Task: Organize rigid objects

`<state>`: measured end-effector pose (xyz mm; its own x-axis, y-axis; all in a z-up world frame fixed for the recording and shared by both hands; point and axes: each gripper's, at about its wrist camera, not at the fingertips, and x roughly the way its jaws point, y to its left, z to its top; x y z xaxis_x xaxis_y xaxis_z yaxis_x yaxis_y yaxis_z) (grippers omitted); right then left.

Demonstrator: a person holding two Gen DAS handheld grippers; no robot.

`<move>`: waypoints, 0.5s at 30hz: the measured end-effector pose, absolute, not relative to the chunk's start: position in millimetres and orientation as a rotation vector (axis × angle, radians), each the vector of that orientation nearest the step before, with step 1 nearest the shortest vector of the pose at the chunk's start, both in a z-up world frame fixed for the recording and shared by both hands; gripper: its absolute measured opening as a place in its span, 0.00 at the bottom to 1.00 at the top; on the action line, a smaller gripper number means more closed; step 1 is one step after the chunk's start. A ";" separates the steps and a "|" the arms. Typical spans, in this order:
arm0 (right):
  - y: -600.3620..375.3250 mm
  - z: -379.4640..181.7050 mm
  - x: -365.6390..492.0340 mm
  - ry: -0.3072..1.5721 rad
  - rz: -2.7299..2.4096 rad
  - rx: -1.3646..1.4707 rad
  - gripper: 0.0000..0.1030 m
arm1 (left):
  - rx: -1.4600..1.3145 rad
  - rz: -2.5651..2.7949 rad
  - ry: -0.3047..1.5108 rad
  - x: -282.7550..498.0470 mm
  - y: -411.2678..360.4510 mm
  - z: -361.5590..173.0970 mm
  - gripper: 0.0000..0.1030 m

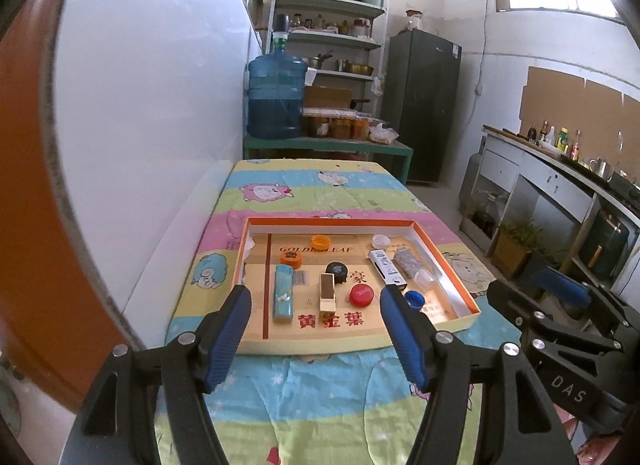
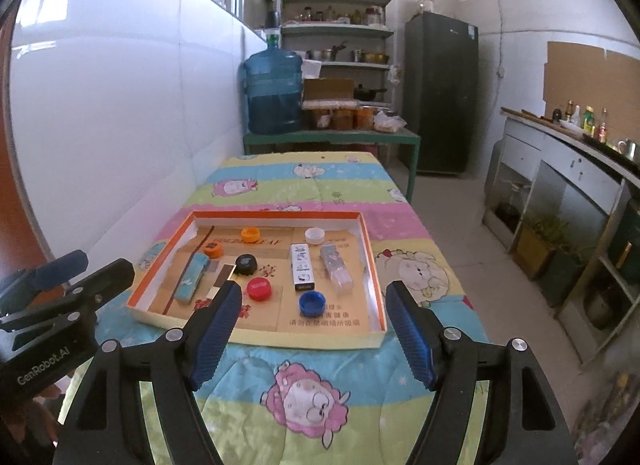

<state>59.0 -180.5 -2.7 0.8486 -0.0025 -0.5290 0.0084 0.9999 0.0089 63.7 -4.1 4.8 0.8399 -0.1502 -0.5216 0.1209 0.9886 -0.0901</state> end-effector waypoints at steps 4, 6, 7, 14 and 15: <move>-179.4 1.4 43.3 0.550 -0.009 0.015 0.74 | -0.060 -0.139 0.544 48.0 -1.7 8.4 0.65; -177.2 3.4 36.2 0.543 -0.014 0.007 0.73 | -0.054 -0.134 0.539 39.2 -1.9 10.5 0.65; -175.7 3.8 33.6 0.540 -0.015 0.005 0.74 | -0.050 -0.131 0.538 35.2 -2.4 11.2 0.65; -164.2 10.5 12.9 0.527 -0.006 -0.004 0.74 | -0.064 -0.107 0.538 15.2 -1.6 13.5 0.65; -163.0 11.0 9.6 0.526 -0.003 -0.005 0.74 | -0.066 -0.103 0.536 13.0 -1.3 13.8 0.65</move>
<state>9.6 -163.0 11.0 0.8647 -0.0039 -0.5023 0.0016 1.0000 -0.0051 13.0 -1.3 13.8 0.8546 -0.1147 -0.5064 0.0803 0.9928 -0.0894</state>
